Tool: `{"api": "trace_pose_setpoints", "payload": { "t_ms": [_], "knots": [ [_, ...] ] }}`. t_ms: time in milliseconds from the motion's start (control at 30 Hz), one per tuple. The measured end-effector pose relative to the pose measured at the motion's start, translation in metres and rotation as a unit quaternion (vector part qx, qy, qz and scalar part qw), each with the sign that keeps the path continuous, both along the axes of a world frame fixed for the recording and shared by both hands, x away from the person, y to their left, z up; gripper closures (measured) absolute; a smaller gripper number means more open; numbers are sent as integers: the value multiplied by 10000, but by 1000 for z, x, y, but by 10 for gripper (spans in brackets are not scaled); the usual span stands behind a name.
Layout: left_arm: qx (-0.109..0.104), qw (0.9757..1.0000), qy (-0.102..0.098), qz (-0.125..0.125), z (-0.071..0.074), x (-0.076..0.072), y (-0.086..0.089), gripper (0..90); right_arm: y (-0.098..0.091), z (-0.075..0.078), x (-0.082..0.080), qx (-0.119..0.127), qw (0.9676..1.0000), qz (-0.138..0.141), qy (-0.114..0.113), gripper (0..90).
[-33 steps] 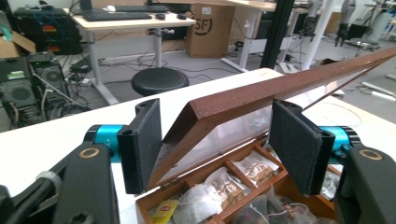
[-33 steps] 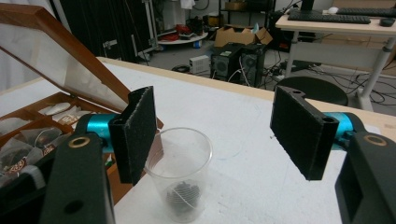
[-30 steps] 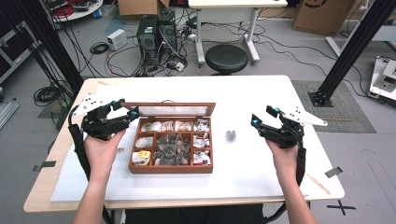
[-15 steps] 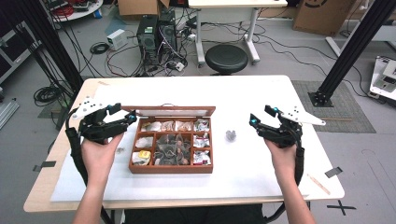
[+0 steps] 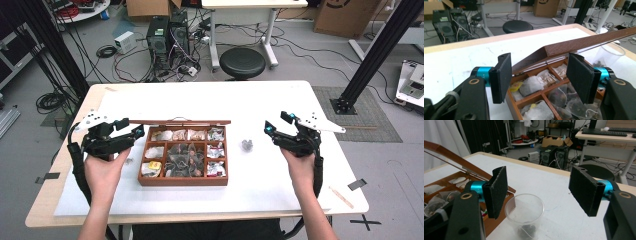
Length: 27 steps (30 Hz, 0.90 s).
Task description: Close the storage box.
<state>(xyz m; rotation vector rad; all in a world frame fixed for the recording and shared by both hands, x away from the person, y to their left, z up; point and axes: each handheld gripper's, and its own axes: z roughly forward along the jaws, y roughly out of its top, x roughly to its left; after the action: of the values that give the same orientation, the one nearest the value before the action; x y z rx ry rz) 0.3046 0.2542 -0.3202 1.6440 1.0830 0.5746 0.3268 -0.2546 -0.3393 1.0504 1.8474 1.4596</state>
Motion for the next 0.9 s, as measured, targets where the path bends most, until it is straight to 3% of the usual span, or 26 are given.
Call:
{"api": "trace_pose_setpoints", "payload": {
  "t_ms": [333,567,900],
  "knots": [
    [-144,9991,385,-83,-6,0,0,422,0,0,0,16,10000,-22,-26,322],
    [-298,9972,641,-229,-10,-3,2,476,-1,1,-1,22,10000,-36,-40,322],
    [-446,9943,915,-315,-20,-10,6,478,0,0,-1,50,9999,-68,-54,322]
  ]
}}
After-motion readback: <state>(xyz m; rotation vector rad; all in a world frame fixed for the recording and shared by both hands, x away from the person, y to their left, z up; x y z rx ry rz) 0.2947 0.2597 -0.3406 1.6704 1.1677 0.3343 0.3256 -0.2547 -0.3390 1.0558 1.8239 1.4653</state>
